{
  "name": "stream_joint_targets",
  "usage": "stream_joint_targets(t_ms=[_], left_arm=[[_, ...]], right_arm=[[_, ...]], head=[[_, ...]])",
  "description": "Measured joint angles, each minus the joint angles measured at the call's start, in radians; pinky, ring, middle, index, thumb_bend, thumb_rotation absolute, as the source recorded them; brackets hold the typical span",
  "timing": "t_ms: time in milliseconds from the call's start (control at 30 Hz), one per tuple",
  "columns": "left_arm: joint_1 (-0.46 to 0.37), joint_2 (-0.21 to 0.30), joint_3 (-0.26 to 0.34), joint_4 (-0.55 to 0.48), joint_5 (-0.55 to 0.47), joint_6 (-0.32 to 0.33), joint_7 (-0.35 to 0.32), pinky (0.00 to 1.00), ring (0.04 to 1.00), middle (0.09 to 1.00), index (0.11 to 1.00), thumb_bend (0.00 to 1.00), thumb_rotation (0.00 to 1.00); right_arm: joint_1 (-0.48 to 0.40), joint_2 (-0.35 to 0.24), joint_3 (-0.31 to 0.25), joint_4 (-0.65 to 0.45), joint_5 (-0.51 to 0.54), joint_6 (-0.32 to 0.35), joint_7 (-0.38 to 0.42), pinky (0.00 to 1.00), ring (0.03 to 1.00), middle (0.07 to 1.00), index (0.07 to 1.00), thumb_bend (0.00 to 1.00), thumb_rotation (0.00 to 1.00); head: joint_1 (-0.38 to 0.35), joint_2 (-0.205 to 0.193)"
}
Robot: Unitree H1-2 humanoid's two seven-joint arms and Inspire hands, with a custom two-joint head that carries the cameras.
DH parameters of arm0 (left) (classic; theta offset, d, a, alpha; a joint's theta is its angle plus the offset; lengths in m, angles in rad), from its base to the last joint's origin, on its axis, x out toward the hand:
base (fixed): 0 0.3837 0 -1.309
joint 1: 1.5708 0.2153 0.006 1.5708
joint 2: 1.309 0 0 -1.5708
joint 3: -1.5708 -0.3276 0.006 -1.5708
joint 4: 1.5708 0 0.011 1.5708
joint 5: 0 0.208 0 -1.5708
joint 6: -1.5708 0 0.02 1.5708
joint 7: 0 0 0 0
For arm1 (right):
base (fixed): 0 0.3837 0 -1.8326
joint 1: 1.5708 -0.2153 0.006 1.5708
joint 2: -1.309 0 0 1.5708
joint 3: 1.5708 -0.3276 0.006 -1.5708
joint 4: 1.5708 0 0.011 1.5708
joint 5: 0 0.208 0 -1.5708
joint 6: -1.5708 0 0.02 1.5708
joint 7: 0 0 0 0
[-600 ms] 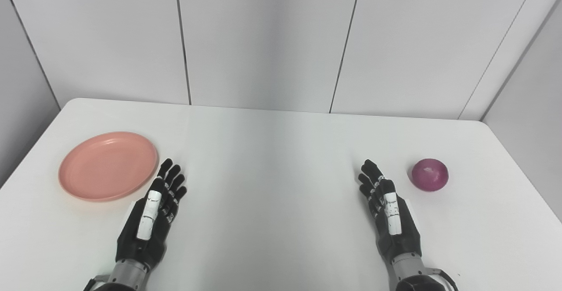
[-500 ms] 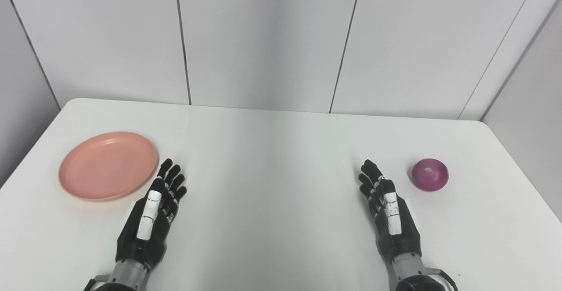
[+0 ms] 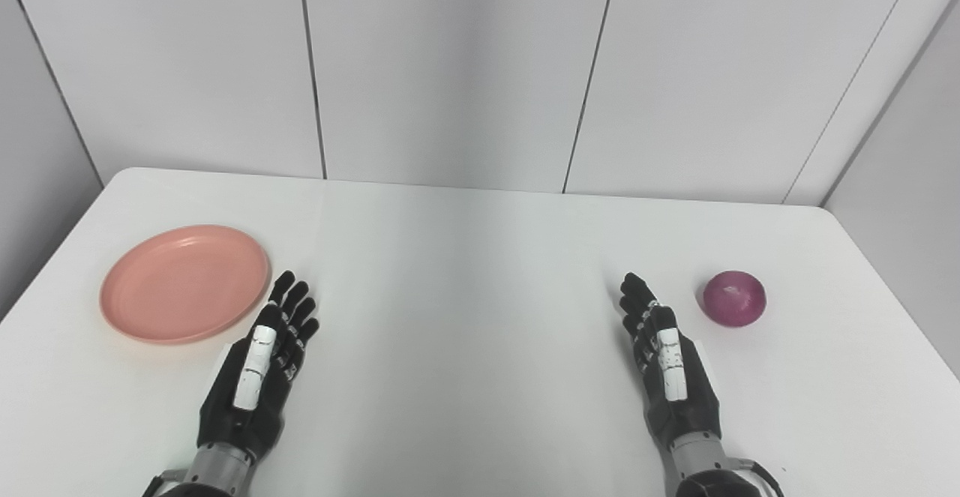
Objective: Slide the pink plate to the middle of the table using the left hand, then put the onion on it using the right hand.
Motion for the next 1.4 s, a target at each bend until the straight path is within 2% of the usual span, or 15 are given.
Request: stream_joint_targets(t_ms=[433,1067,1233,1267,1300,1367,1400], left_arm=[[-0.001,0.000,0.000,0.001,0.000,0.000,-0.001,1.00,1.000,1.000,1.000,0.77,0.78],[-0.001,0.000,-0.001,0.001,0.001,0.000,-0.001,1.00,1.000,1.000,1.000,0.77,0.79],[-0.002,0.000,-0.002,0.004,0.006,0.000,-0.001,1.00,1.000,1.000,1.000,0.77,0.78],[-0.002,-0.001,-0.003,0.005,0.006,-0.001,-0.001,1.00,1.000,1.000,1.000,0.77,0.77],[-0.003,-0.002,-0.004,0.007,0.007,-0.004,-0.001,1.00,1.000,1.000,1.000,0.77,0.77],[-0.004,-0.005,-0.007,0.015,0.008,-0.018,-0.001,1.00,1.000,1.000,1.000,0.78,0.76],[-0.004,-0.006,-0.009,0.021,0.008,-0.030,-0.001,1.00,1.000,1.000,1.000,0.78,0.75]], right_arm=[[0.000,0.002,-0.003,0.001,0.000,-0.014,0.000,1.00,0.978,0.943,0.907,0.84,0.89],[0.000,0.001,-0.004,0.003,0.003,-0.019,0.004,1.00,0.970,0.938,0.915,0.82,0.90],[-0.002,0.001,-0.006,0.009,0.010,-0.022,0.010,1.00,0.969,0.939,0.914,0.82,0.90],[-0.003,0.000,-0.005,0.010,0.011,-0.023,0.012,1.00,0.967,0.942,0.922,0.82,0.91],[-0.003,-0.002,-0.006,0.011,0.011,-0.024,0.015,1.00,0.967,0.942,0.923,0.82,0.91],[-0.005,-0.007,-0.006,0.014,0.018,-0.026,0.026,1.00,0.969,0.947,0.932,0.81,0.91],[-0.006,-0.009,-0.007,0.016,0.021,-0.028,0.029,1.00,0.973,0.948,0.935,0.81,0.92]], head=[[-0.003,0.002],[0.014,-0.003],[0.034,-0.021],[0.064,-0.040],[0.064,-0.040],[0.125,-0.073],[0.126,-0.074]])
